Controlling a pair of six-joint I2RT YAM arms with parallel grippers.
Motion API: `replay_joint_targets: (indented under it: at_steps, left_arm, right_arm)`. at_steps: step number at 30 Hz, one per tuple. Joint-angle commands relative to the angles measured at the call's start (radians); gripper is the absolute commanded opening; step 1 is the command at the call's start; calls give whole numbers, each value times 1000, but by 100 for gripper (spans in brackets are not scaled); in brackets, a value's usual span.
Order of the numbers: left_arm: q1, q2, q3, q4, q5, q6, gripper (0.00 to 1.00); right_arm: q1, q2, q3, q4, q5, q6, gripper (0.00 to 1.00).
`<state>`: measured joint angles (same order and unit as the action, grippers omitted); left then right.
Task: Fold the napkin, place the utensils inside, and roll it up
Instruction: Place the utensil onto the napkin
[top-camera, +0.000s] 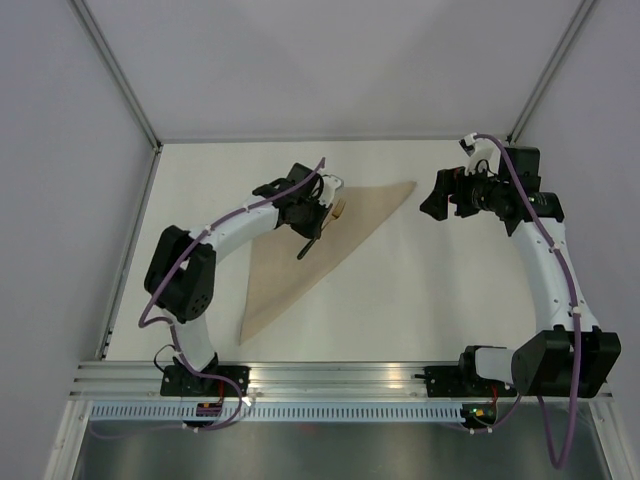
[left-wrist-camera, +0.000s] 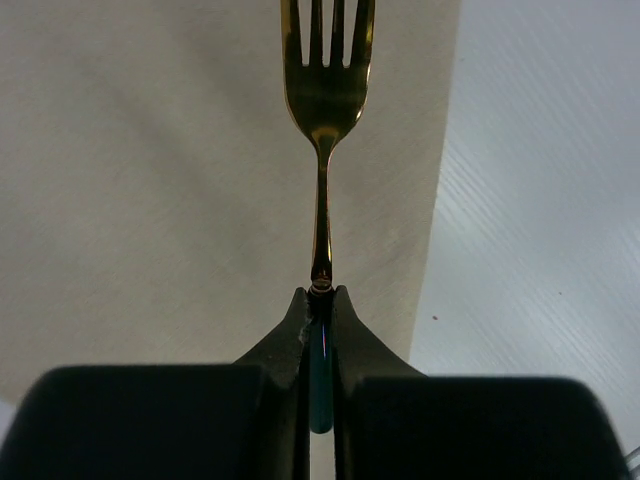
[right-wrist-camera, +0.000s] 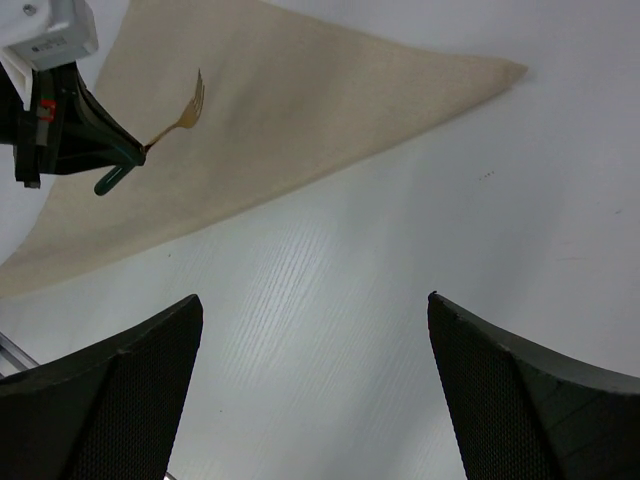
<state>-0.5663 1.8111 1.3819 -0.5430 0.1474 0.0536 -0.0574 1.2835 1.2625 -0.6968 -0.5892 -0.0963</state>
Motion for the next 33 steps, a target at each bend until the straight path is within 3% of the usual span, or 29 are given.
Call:
replay_joint_targets:
  at_steps: [1,22,33]
  left_arm:
    - [-32,43,71,11,69,75,2]
    - [-113,232,114,5,104,-1,2]
    - [-118,243,126,5,89,-18,2]
  right_arm:
    - [-5,-29,-29,51,63,47,98]
    - [-5,-13,-57,60,81,33,98]
    - [-5,-12,-64,56,81,26,98]
